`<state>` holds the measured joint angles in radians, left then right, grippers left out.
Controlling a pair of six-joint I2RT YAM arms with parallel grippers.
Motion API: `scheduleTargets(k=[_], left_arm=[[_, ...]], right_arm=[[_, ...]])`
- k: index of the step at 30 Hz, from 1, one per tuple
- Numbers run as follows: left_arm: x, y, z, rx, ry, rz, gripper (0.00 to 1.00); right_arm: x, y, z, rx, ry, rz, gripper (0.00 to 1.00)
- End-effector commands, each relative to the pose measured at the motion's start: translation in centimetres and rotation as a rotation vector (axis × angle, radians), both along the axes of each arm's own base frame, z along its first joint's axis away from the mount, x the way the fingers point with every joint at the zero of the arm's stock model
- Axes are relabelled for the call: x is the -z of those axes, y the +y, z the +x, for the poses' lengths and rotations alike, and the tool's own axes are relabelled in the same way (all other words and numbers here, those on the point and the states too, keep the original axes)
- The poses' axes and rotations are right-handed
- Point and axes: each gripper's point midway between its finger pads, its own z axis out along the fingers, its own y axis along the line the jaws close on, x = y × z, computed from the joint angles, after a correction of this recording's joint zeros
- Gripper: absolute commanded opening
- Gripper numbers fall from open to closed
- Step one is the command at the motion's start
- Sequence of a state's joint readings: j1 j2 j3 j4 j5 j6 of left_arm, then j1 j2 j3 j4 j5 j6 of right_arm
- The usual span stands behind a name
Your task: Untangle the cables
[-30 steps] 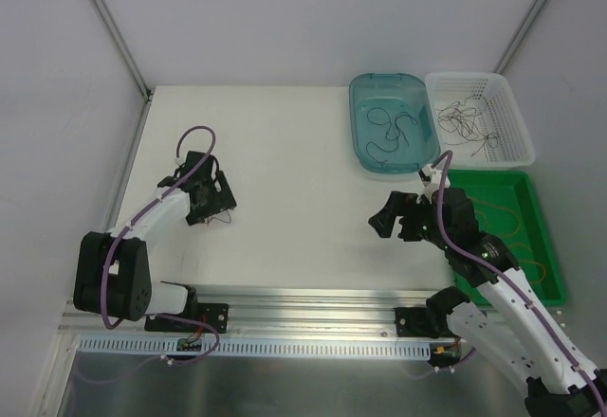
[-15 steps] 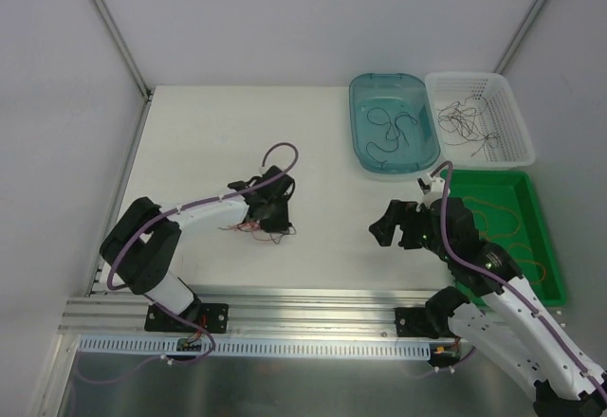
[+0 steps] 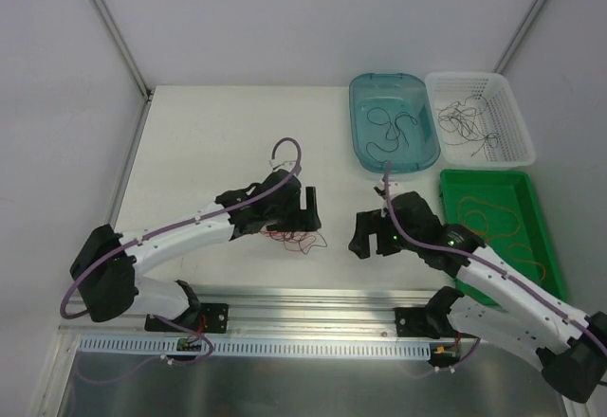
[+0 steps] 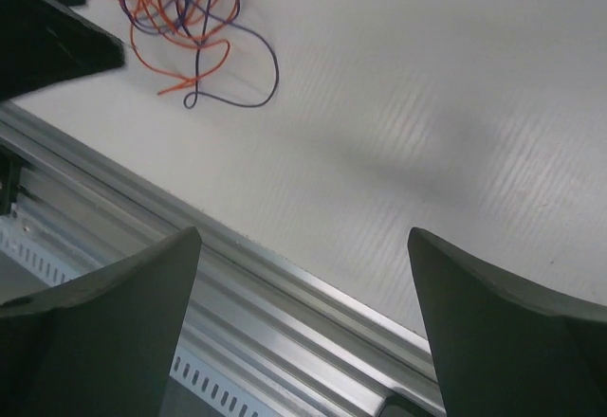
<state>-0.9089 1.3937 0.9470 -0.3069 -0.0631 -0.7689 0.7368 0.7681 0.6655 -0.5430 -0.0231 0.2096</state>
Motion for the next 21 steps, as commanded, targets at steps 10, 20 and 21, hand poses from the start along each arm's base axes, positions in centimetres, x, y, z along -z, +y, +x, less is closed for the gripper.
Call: scheduleTargets(k=[10,20,21], left_arm=[[2.5,6.9,3.7,-0.122,0.010,0.134,0.65],[5.1,6.5,3.5,-0.112,0.081,0.176,0.61],[5.3,6.5,3.5,-0.113,0.086,0.180,0.60]], right_arm=[[2.0,10.1,2.1,-0.109,0.077,0.018,0.81],[4.0,13.7,2.5,0.187,0.191,0.100,0.74],[4.4,13.7,2.4,0.204,0.202,0.098,0.73]])
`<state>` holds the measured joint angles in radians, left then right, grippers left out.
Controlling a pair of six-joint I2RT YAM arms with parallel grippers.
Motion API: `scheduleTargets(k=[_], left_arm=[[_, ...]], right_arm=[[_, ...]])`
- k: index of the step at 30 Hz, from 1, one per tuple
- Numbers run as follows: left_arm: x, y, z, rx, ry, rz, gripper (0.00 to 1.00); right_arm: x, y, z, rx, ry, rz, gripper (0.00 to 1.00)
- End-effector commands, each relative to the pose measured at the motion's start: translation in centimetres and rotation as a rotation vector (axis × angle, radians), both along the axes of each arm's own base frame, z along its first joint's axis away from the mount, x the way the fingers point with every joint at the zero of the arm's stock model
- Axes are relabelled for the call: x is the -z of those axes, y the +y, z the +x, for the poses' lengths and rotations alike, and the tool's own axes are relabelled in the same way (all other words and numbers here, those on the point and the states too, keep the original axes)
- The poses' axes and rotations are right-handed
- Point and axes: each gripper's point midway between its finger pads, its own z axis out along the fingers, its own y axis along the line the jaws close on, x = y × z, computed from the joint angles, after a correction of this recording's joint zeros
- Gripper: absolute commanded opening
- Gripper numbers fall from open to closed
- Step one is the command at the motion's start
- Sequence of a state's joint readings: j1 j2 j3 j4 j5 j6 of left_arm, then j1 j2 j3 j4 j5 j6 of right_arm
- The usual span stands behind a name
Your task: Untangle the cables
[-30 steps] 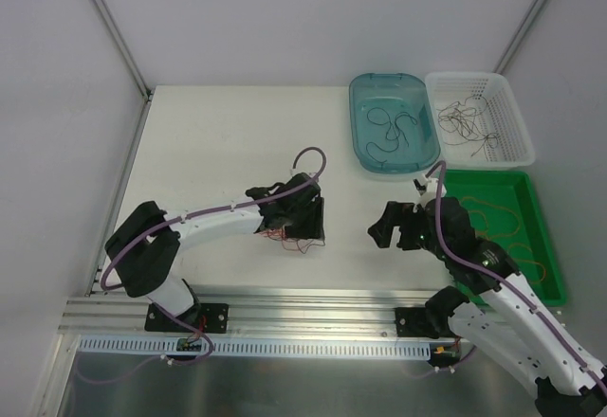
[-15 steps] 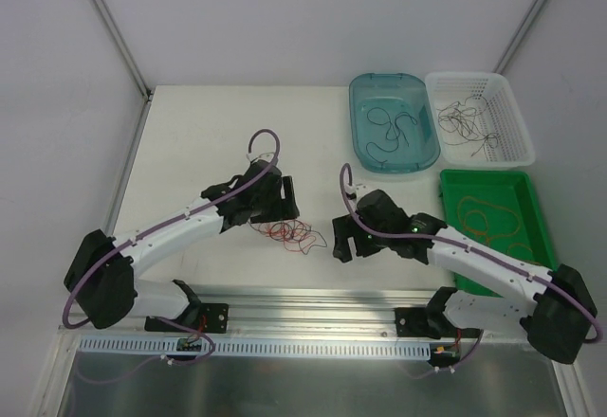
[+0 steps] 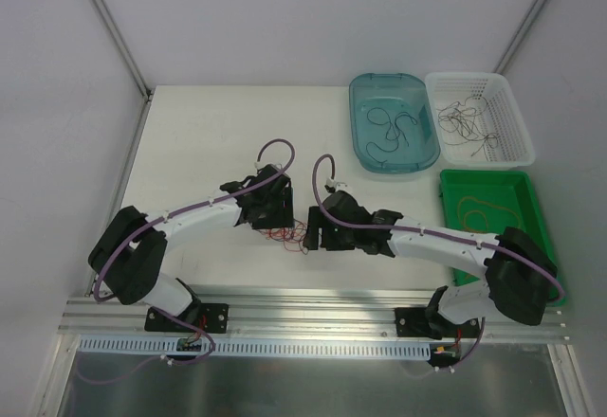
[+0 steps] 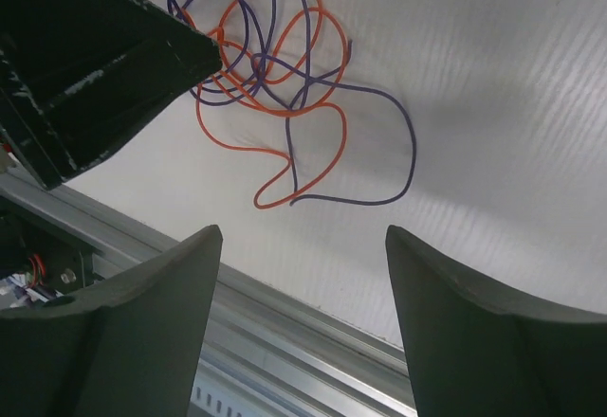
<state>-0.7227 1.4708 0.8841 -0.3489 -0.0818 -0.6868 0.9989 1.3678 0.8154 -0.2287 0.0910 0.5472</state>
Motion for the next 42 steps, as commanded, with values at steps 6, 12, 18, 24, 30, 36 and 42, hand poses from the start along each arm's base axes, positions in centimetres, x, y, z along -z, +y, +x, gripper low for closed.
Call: scheduleTargets(k=[6,12,18,24,30,36,42], left_arm=[[0.8,-0.4,0.5,0.007,0.013,0.012,0.51],[1.5,-0.3,0.9,-0.001,0.010,0.025,0.35],[2.0,-0.3,0.9,-0.011,0.014,0.026,0.22],[2.3,-0.4,0.4,-0.010,0.029,0.007,0.00],[0.9,-0.2,0.1,-0.011,-0.001,-0.025,0.00],[-0.1,0.7,-0.2,-0.022,-0.031,-0.047,0.00],[-0.7,3.9,0.0,-0.087,-0.072,-0.044,0.00]], right_arm=[[1.5,2.2,0.6,0.229,0.022,0.074,0.64],[2.4,1.8,1.9,0.272,-0.038,0.057,0.54],[2.6,1.2,2.1,0.285,-0.061,0.063,0.50],[3.0,0.7,2.5,0.306,-0.082,0.040,0.43],[3.8,0.6,3.0,0.308,-0.091,0.022,0.34],[4.0,-1.1,3.5,0.325,-0.122,-0.033,0.11],[0.3,-5.7,4.3,0.356,-0.242,-0.140,0.01]])
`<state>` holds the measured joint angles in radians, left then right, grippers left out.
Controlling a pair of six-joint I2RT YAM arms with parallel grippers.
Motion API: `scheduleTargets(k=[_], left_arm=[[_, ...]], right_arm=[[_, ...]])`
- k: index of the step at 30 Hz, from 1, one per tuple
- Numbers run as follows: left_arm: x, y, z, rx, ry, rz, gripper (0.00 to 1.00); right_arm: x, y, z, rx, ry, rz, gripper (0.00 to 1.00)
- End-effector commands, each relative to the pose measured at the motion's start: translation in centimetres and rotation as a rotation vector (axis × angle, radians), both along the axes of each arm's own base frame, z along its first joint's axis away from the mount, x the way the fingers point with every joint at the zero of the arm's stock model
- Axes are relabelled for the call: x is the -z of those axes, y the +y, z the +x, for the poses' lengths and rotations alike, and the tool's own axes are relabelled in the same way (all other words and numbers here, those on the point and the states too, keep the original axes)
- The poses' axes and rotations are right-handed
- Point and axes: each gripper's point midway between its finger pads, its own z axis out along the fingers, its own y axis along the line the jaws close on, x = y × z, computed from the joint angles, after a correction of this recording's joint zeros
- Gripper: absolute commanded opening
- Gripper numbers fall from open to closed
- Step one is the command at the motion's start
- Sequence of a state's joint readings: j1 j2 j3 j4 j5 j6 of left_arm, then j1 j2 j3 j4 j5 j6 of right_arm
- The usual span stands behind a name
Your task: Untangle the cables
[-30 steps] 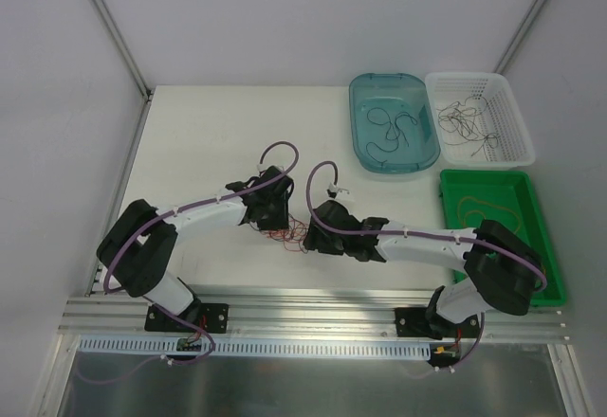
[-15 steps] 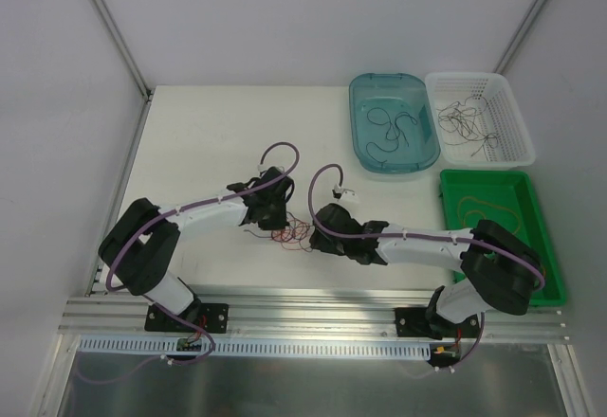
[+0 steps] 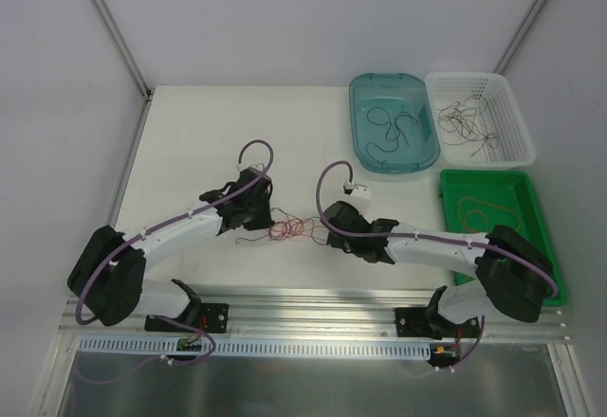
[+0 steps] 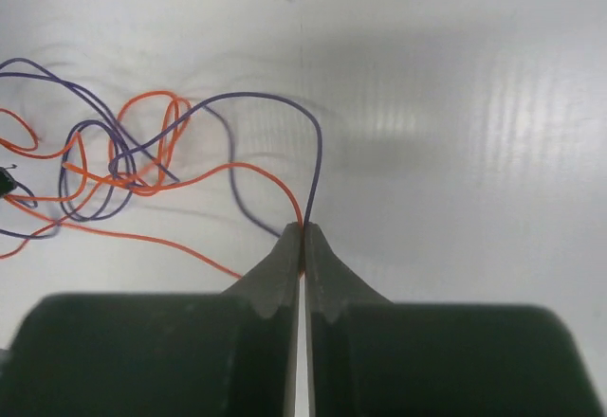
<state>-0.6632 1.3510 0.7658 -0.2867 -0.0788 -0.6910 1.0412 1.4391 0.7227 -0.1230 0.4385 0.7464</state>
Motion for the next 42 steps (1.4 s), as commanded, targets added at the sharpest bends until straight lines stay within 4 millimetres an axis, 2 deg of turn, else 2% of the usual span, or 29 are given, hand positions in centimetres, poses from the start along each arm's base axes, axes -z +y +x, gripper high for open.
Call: scheduleTargets(k=[1,2,3,5,8,9,10,11,12,13,15,16,18,23,25,27,28,30,31,33,34,35,36,37,38,41,42], left_arm=[[-1.3,1.7,0.2,-0.032,-0.048,-0.011,0.00],[-1.5,1.8,0.1,-0.024,-0.060,-0.009,0.00],[-1.8,2.0,0.2,-0.021,-0.073,-0.008,0.00],[-2.9,2.4,0.4,-0.020,-0.116,-0.003,0.00],[-4.5,3.1,0.7,-0.034,-0.167,0.004,0.00],[-4.8,3.3,0.7,-0.037,-0.177,0.005,0.00],[-5.5,3.3,0.7,-0.035,-0.198,-0.004,0.00],[-5.7,3.3,0.7,-0.025,-0.206,-0.007,0.00],[-5.9,3.2,0.5,-0.007,-0.211,-0.012,0.00],[-6.2,3.0,0.4,0.013,-0.218,-0.021,0.00],[-6.2,2.4,-0.1,0.080,-0.212,-0.034,0.00],[-6.1,2.3,-0.3,0.097,-0.208,-0.035,0.00],[-5.7,2.0,-0.9,0.126,-0.188,-0.049,0.00],[-4.8,2.2,-1.7,0.131,-0.163,-0.055,0.00],[-4.9,2.1,-1.9,0.138,-0.165,-0.065,0.00],[-5.0,2.1,-2.0,0.135,-0.168,-0.071,0.00],[-5.3,2.1,-2.0,0.134,-0.178,-0.079,0.00],[-5.2,2.3,-2.3,0.124,-0.176,-0.085,0.00],[-5.3,2.4,-2.4,0.121,-0.180,-0.090,0.00],[-5.1,2.4,-2.6,0.115,-0.173,-0.094,0.00],[-4.9,2.5,-2.6,0.111,-0.170,-0.094,0.00],[-4.8,2.5,-2.7,0.108,-0.165,-0.093,0.00],[-4.8,2.5,-2.7,0.109,-0.163,-0.093,0.00],[-4.6,2.5,-2.8,0.106,-0.157,-0.091,0.00],[-4.7,2.5,-2.7,0.105,-0.161,-0.094,0.00],[-4.6,2.5,-2.8,0.104,-0.157,-0.094,0.00],[-4.5,2.5,-2.9,0.103,-0.155,-0.094,0.00]], right_arm=[[-4.0,-3.6,1.1,0.010,-0.128,-0.112,0.01],[-5.7,-3.7,1.4,0.000,-0.155,-0.113,0.01],[-6.2,-4.7,1.0,-0.017,-0.153,-0.158,0.01],[-9.1,-5.6,1.2,-0.049,-0.209,-0.183,0.01],[-11.3,-7.9,0.7,-0.071,-0.244,-0.253,0.01],[-11.9,-8.3,0.5,-0.086,-0.244,-0.266,0.01],[-12.0,-7.7,-0.1,-0.136,-0.225,-0.246,0.01],[-12.3,-7.3,-0.5,-0.217,-0.224,-0.257,0.04],[-12.2,-7.0,-1.1,-0.264,-0.198,-0.255,0.20],[-12.5,-6.0,-2.0,-0.321,-0.165,-0.219,0.29],[-12.2,-5.0,-2.9,-0.393,-0.132,-0.190,0.43],[-11.9,-4.1,-3.8,-0.443,-0.105,-0.151,0.46],[-12.1,-3.0,-3.8,-0.456,-0.116,-0.096,0.52],[-10.4,-1.0,-2.7,-0.464,-0.103,-0.099,0.52],[-8.8,0.6,-2.1,-0.481,-0.067,-0.087,0.51],[-8.5,2.2,-1.2,-0.462,-0.068,-0.044,0.51],[-7.3,2.9,-0.8,-0.436,-0.035,-0.039,0.51],[-7.4,4.8,0.2,-0.419,-0.060,0.017,0.51],[-6.5,5.4,0.4,-0.418,-0.045,0.025,0.51],[-6.3,7.1,1.1,-0.391,-0.052,0.086,0.51],[-6.1,7.8,1.1,-0.390,-0.047,0.111,0.51],[-5.0,8.3,1.2,-0.383,-0.023,0.123,0.51],[-5.6,9.6,1.5,-0.388,-0.046,0.179,0.51],[-5.2,10.3,1.3,-0.403,-0.031,0.203,0.51],[-4.2,10.8,1.4,-0.403,-0.012,0.205,0.51],[-3.9,12.4,1.4,-0.411,0.008,0.251,0.50],[-3.0,12.5,1.4,-0.403,0.030,0.248,0.50]])
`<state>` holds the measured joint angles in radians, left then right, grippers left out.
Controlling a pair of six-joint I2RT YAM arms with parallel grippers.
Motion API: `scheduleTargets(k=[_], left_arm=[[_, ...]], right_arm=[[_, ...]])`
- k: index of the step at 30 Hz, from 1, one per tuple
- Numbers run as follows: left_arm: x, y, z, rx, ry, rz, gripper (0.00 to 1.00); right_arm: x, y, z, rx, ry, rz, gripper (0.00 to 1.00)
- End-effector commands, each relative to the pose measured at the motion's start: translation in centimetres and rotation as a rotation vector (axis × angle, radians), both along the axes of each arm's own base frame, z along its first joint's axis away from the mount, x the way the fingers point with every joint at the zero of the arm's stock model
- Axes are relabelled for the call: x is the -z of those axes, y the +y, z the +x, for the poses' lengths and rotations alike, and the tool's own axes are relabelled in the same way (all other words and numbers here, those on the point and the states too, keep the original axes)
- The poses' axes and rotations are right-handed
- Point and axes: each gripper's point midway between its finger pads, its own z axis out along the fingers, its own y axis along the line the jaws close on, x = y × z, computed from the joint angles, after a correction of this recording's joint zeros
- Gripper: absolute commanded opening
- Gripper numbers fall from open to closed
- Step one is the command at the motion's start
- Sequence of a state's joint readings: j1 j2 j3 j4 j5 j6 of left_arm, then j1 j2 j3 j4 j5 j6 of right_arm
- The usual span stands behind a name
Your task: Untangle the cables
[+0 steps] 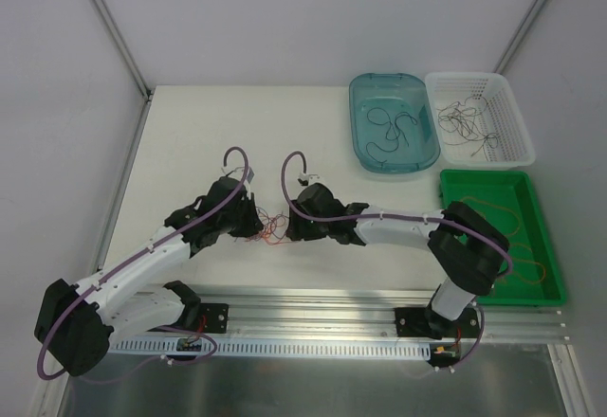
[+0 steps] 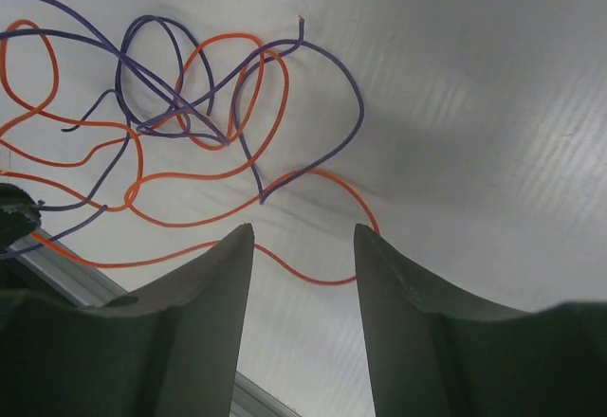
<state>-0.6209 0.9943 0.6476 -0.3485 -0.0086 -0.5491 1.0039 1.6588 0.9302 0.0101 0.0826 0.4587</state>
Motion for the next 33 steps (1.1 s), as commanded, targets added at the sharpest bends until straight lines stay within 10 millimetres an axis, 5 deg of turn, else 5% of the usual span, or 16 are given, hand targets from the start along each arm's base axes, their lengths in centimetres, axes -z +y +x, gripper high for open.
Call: scheduleTargets(k=[1,7,15,19,20,23,24,26,27,32,33], left_arm=[[-0.1,-0.1,-0.2,-0.010,0.004,-0.019,0.00],[-0.1,-0.1,-0.1,-0.014,0.006,-0.022,0.00],[0.2,0.1,-0.4,-0.026,0.013,-0.030,0.00],[0.2,0.3,-0.4,-0.037,0.005,-0.027,0.00],[0.1,0.6,-0.2,-0.049,-0.004,-0.020,0.00],[0.3,1.5,-0.2,-0.095,-0.012,-0.007,0.00],[0.4,2.0,-0.1,-0.117,-0.021,-0.001,0.00],[0.8,2.6,0.0,-0.151,-0.015,0.008,0.00],[0.8,3.1,0.2,-0.172,-0.014,0.014,0.00],[1.4,4.2,0.4,-0.214,-0.008,0.039,0.00],[1.5,4.5,0.3,-0.221,-0.012,0.047,0.00]], right_arm=[[-2.1,4.0,0.9,0.004,0.012,0.162,0.50],[0.2,4.4,1.1,-0.003,0.028,0.133,0.48],[0.5,4.8,2.4,0.028,-0.018,0.133,0.46],[1.1,3.6,2.8,0.043,-0.046,0.075,0.20],[0.5,2.7,2.7,0.049,-0.053,0.057,0.06],[0.0,-1.1,2.7,0.074,-0.100,-0.058,0.01],[-2.5,-1.9,3.2,0.071,-0.178,-0.059,0.01],[-3.6,-4.7,2.6,0.059,-0.210,-0.125,0.01],[-6.5,-6.0,3.0,0.079,-0.273,-0.107,0.01],[-12.8,-13.3,2.2,0.094,-0.398,-0.251,0.01],[-15.4,-15.0,2.4,0.140,-0.452,-0.242,0.01]])
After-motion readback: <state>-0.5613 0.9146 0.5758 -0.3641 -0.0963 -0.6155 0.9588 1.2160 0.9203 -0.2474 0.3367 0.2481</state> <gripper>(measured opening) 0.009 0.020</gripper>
